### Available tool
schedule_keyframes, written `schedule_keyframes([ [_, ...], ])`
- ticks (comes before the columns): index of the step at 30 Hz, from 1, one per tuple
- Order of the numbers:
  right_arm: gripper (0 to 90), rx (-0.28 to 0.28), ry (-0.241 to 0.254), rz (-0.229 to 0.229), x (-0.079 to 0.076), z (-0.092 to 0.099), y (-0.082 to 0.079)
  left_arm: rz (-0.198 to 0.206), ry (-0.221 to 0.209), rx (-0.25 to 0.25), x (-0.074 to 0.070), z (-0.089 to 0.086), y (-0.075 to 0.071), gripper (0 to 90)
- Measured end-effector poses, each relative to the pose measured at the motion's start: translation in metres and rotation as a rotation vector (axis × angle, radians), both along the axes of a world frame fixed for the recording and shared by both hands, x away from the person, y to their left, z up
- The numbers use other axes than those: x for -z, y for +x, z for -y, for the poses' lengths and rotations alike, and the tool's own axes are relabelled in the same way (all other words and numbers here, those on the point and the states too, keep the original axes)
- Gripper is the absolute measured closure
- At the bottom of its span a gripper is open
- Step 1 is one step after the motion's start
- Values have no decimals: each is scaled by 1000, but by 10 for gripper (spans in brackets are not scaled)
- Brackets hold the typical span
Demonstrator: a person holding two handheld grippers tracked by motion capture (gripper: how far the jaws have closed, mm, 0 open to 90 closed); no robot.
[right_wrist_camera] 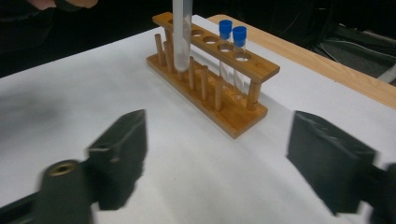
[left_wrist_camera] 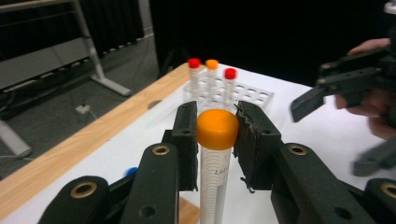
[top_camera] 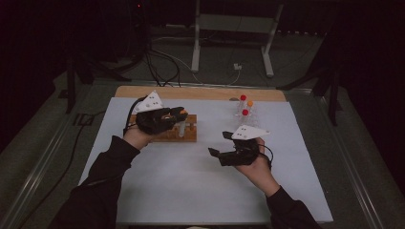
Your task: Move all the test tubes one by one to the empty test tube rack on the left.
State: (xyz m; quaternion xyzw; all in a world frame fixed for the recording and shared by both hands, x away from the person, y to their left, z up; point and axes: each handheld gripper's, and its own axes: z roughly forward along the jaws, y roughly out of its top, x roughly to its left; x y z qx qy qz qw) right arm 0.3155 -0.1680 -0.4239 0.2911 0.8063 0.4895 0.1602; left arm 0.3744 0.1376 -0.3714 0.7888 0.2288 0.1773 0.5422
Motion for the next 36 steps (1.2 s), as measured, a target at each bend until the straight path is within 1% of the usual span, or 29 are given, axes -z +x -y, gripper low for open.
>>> schedule_keyframes([
  [1, 138, 7, 0, 6, 0, 0, 0, 1, -3, -9, -1, -2, 2, 715],
  [5, 32, 19, 16, 4, -2, 1, 0, 10, -10, -52, -3, -11, 9, 715],
  [6, 0, 7, 20, 0, -2, 2, 0, 11, -10, -59, -3, -13, 11, 716],
  [9, 0, -7, 36, 10, -3, 5, -1, 16, -19, -92, -4, -20, 18, 716],
  [13, 0, -4, 39, 15, -4, 7, -1, 49, -40, -128, -2, -29, 26, 716],
  [17, 0, -3, 45, 20, -4, 9, -1, 56, -55, -178, 3, -36, 37, 716],
  [22, 0, -7, 52, 22, -5, 11, -1, 31, -56, -225, 17, -40, 48, 716],
  [26, 0, -3, 55, 25, -5, 12, -1, 20, -63, -250, 30, -42, 52, 716],
  [28, 0, -6, 57, 25, -5, 13, -1, 6, -73, -256, 36, -43, 53, 717],
  [30, 0, -8, 53, 24, -5, 13, -1, -6, -70, -254, 41, -42, 54, 716],
  [36, 0, -17, 45, 21, -3, 12, -1, -37, -38, -255, 59, -37, 54, 716],
])
